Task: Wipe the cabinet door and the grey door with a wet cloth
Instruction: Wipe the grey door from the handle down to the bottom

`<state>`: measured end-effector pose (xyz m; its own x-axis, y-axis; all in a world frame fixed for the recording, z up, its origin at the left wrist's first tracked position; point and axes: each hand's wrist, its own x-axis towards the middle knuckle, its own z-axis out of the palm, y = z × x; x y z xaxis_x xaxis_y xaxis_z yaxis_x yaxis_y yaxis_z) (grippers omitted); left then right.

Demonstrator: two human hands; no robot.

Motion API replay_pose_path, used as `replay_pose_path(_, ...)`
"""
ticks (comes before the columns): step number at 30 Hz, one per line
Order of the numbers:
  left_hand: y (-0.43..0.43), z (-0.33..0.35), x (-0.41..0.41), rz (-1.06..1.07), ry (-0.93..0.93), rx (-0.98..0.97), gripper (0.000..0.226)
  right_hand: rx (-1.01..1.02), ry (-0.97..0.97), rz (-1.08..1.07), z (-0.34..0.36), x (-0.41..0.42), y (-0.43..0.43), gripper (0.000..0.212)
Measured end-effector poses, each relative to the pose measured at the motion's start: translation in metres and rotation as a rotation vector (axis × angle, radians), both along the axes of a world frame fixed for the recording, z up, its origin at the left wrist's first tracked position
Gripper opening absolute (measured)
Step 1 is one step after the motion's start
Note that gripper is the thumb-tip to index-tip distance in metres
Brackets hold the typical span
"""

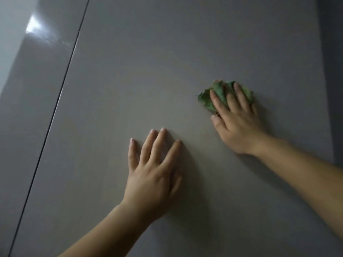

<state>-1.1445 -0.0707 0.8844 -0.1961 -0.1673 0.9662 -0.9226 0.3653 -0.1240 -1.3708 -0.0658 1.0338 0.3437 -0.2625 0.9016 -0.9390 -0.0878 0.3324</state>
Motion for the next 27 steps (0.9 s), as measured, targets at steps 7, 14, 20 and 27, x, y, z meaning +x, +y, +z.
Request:
replay_pose_path(7,-0.005,-0.006,0.004,0.021,-0.016,-0.017,0.069,-0.021,0.324,-0.024,-0.067,-0.028,-0.001,0.067)
replay_pose_path(14,-0.004,-0.005,0.001,0.032,0.002,-0.026,0.075,0.001,-0.154,-0.018,-0.061,-0.044,0.006,0.074)
replay_pose_path(20,-0.005,-0.007,0.0,0.016,0.01,-0.05,0.076,0.043,-0.021,-0.093,-0.077,-0.088,0.012,0.078)
replay_pose_path(27,-0.002,-0.006,0.002,0.015,-0.012,-0.036,0.076,-0.053,-0.193,0.013,-0.118,-0.055,0.003,0.07)
